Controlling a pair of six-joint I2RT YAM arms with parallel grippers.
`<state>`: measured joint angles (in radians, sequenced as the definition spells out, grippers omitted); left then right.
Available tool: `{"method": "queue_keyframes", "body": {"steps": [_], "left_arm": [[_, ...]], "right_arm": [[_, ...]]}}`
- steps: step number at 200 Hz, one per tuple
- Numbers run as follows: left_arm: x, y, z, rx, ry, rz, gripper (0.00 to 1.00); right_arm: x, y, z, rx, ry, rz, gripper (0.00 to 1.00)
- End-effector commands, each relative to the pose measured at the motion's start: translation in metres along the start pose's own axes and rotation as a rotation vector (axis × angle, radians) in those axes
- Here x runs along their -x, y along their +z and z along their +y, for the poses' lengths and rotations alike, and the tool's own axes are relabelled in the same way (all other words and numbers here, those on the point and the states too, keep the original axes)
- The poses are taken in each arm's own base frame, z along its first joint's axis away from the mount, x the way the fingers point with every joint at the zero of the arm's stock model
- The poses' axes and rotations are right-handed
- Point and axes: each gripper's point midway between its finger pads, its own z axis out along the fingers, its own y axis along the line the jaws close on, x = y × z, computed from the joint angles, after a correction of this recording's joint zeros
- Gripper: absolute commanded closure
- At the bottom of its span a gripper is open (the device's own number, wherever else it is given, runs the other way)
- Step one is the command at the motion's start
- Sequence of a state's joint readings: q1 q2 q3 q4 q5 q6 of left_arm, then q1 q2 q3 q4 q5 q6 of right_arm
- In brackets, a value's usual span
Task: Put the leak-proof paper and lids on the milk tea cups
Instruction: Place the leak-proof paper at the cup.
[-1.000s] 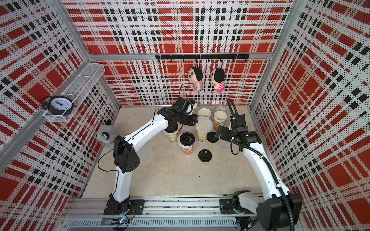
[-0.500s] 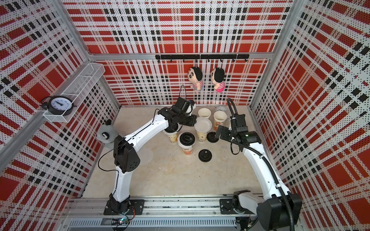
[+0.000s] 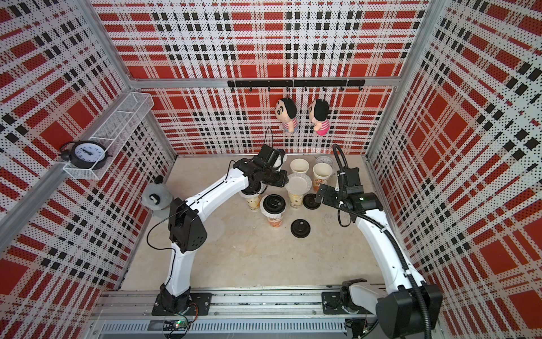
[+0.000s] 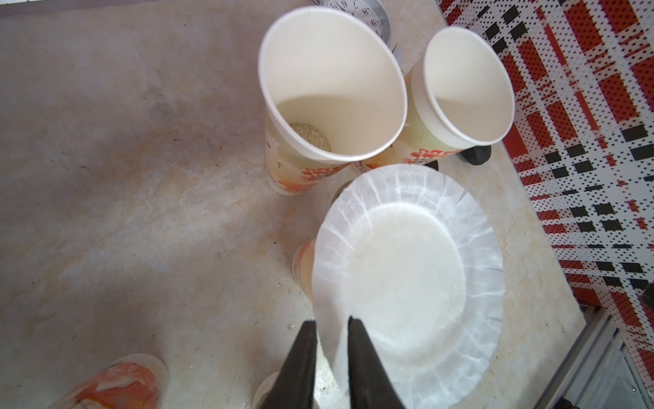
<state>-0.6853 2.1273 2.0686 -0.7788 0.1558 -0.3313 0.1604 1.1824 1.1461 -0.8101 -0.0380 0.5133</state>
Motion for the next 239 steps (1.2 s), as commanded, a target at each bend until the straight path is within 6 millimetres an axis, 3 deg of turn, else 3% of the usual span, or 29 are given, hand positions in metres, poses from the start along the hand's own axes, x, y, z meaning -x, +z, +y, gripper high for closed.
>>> {"method": "queue_keyframes", "body": {"steps": [1, 32, 82, 137, 173, 203, 239], "left_arm": [[0.004, -0.004, 0.007, 0.019, 0.003, -0.010, 0.82], [0.007, -0.008, 0.009, 0.028, 0.004, -0.018, 0.86], [0.017, -0.020, 0.006, 0.026, 0.004, -0.048, 0.75], [0.052, -0.072, -0.004, 0.026, 0.015, -0.167, 0.60], [0.064, -0.109, -0.003, 0.038, 0.013, -0.237, 0.52], [0.064, -0.126, 0.000, 0.057, 0.011, -0.261, 0.51], [0.063, -0.133, 0.003, 0.067, 0.010, -0.267, 0.51]], "right_arm": [[0.005, -0.003, -0.002, -0.002, 0.001, -0.020, 0.01], [0.005, -0.003, -0.002, 0.000, 0.003, -0.020, 0.01], [0.006, 0.006, -0.001, -0.001, 0.007, -0.014, 0.01], [0.023, 0.042, -0.022, -0.168, -0.008, 0.016, 0.02], [0.032, 0.070, -0.022, -0.197, -0.017, 0.047, 0.03], [0.035, 0.083, -0.018, -0.196, -0.023, 0.065, 0.03], [0.033, 0.091, -0.015, -0.191, -0.030, 0.078, 0.03]]}}
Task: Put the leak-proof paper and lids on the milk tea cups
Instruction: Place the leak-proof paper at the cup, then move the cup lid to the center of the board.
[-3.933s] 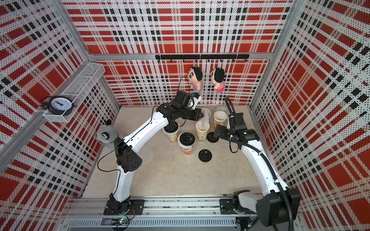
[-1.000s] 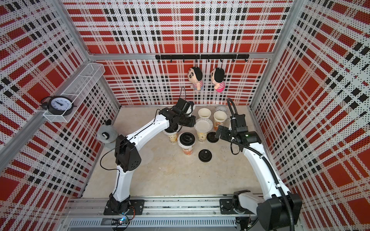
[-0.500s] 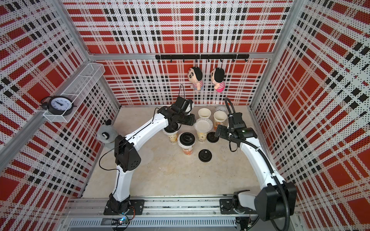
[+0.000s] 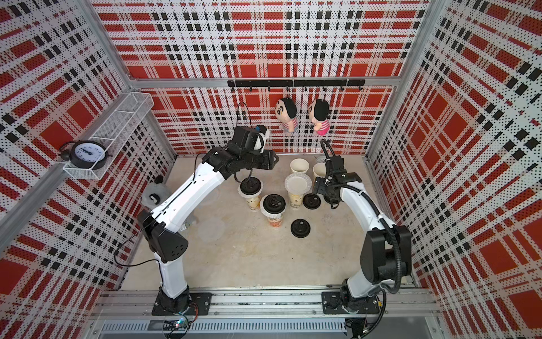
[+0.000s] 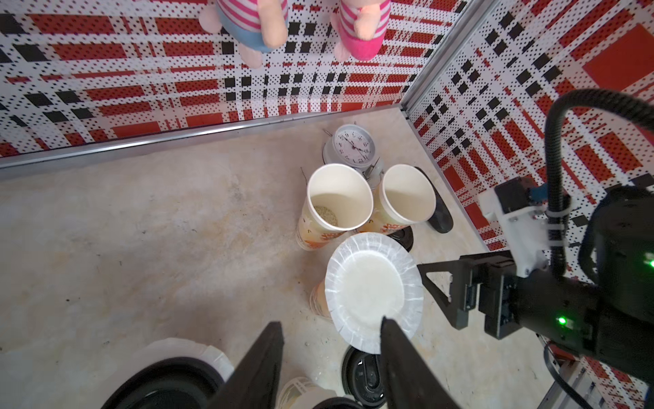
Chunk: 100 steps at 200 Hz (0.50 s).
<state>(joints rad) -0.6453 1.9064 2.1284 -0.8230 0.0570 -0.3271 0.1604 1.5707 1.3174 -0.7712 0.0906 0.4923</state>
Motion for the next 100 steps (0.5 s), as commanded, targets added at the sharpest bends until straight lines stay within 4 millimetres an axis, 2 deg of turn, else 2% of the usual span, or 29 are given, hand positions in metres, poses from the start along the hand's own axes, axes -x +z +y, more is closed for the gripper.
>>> {"method": "queue_keyframes", "body": {"steps": [1, 100], "left_arm": [[-0.0022, -0.0046, 0.0084, 0.029, 0.010, 0.002, 0.51], [-0.0078, -0.0031, 0.0112, 0.034, 0.009, 0.014, 0.51]], "right_arm": [[0.0110, -0.0012, 0.0024, 0.001, -0.001, -0.029, 0.03], [0.0065, 0.0055, 0.0118, 0.000, -0.037, -0.001, 0.03]]}}
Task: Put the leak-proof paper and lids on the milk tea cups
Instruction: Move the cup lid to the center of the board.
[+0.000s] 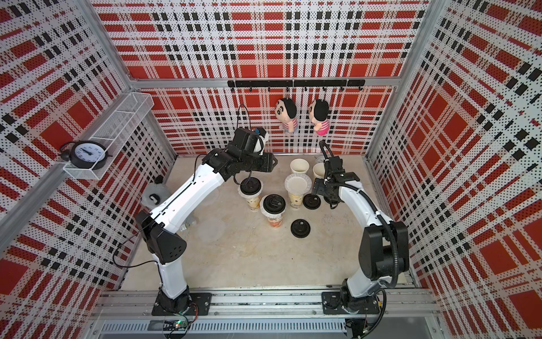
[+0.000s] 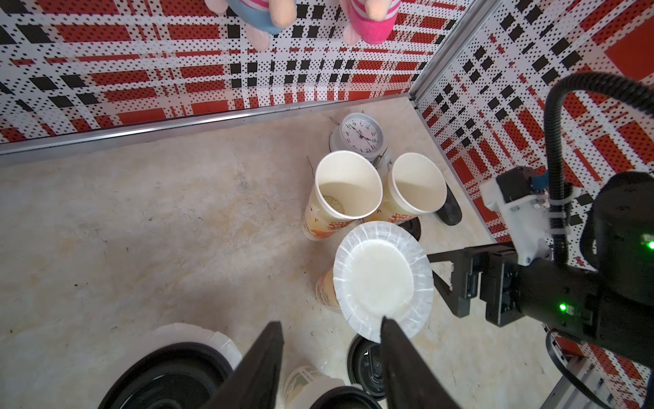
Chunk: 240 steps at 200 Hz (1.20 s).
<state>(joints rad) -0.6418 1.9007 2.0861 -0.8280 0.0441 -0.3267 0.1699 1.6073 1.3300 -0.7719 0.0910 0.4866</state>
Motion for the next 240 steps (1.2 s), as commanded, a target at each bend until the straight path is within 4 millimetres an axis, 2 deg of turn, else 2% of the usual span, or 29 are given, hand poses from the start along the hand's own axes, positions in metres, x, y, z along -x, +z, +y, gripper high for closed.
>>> {"method": "queue_keyframes", "body": {"steps": [1, 109, 179, 216, 240], "left_arm": [[0.005, -0.010, 0.002, 0.005, 0.013, -0.020, 0.51], [0.002, -0.004, 0.003, 0.002, 0.012, -0.007, 0.51], [0.002, -0.004, 0.002, -0.005, 0.012, -0.005, 0.52], [0.003, -0.007, 0.001, -0.009, 0.011, -0.009, 0.51], [0.003, -0.013, -0.001, -0.013, 0.014, -0.016, 0.51]], "right_arm": [[0.009, -0.005, 0.008, 0.005, -0.022, -0.025, 0.03], [0.005, 0.001, 0.019, 0.010, -0.057, -0.004, 0.03], [0.003, 0.001, 0.018, 0.005, -0.059, 0.000, 0.03], [-0.001, -0.007, 0.011, -0.024, -0.058, 0.002, 0.03], [-0.014, -0.018, 0.000, -0.039, -0.050, 0.000, 0.02]]}}
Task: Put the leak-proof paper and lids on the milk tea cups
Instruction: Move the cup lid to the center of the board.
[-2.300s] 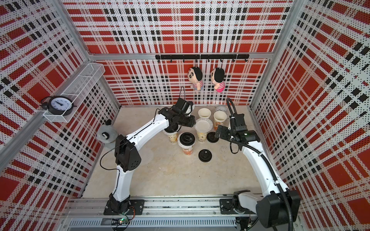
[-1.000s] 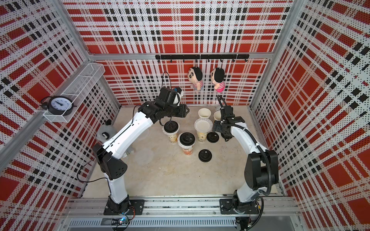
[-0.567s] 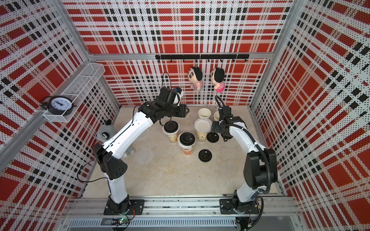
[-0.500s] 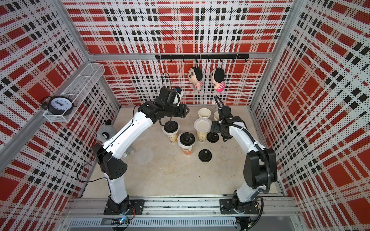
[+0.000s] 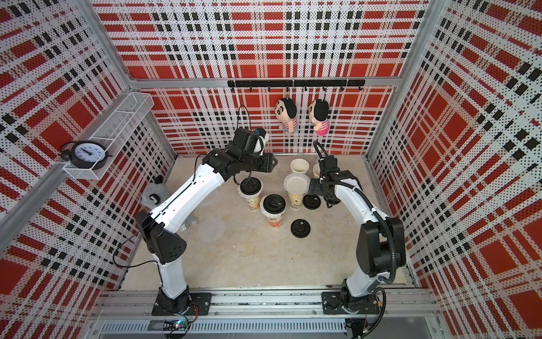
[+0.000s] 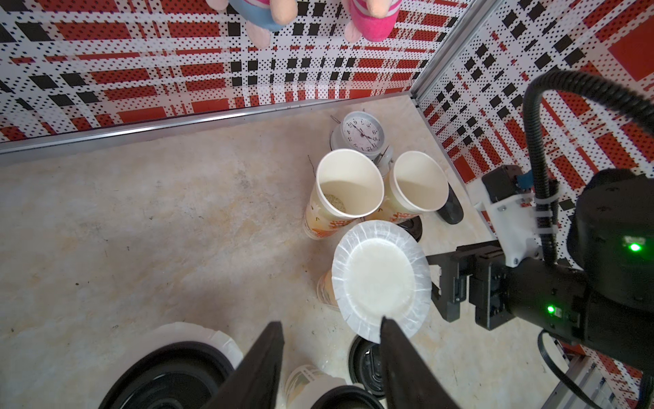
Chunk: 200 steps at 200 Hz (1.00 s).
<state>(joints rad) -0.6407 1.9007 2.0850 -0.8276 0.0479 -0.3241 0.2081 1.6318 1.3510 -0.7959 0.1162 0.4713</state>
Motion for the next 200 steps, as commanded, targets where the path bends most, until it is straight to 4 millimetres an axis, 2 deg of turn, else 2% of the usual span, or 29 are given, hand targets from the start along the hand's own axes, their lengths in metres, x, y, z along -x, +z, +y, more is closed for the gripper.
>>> {"method": "queue_keyframes", "body": {"steps": [1, 46, 66, 88, 146, 173, 200], "left_arm": [[0.003, -0.013, -0.001, -0.010, 0.012, -0.017, 0.51], [0.006, -0.029, 0.002, 0.007, 0.012, -0.044, 0.49], [0.006, -0.036, 0.001, 0.000, 0.008, -0.058, 0.48], [0.002, -0.039, 0.001, -0.007, 0.004, -0.057, 0.46], [-0.010, -0.038, 0.002, -0.003, -0.012, -0.049, 0.44], [-0.016, -0.035, 0.003, 0.003, -0.014, -0.036, 0.44], [-0.022, -0.030, 0.003, 0.006, -0.014, -0.023, 0.44]], "right_arm": [[-0.009, -0.022, -0.010, -0.023, 0.002, -0.019, 0.02], [-0.045, -0.043, -0.029, -0.002, 0.023, -0.034, 0.00], [-0.048, -0.039, -0.051, -0.016, 0.066, -0.020, 0.00], [-0.035, -0.032, -0.064, -0.009, 0.085, -0.020, 0.00], [-0.005, 0.025, -0.054, 0.072, 0.099, 0.018, 0.00], [0.003, 0.053, -0.058, 0.045, 0.137, 0.027, 0.00], [0.008, 0.071, -0.067, -0.017, 0.158, 0.023, 0.02]]}}
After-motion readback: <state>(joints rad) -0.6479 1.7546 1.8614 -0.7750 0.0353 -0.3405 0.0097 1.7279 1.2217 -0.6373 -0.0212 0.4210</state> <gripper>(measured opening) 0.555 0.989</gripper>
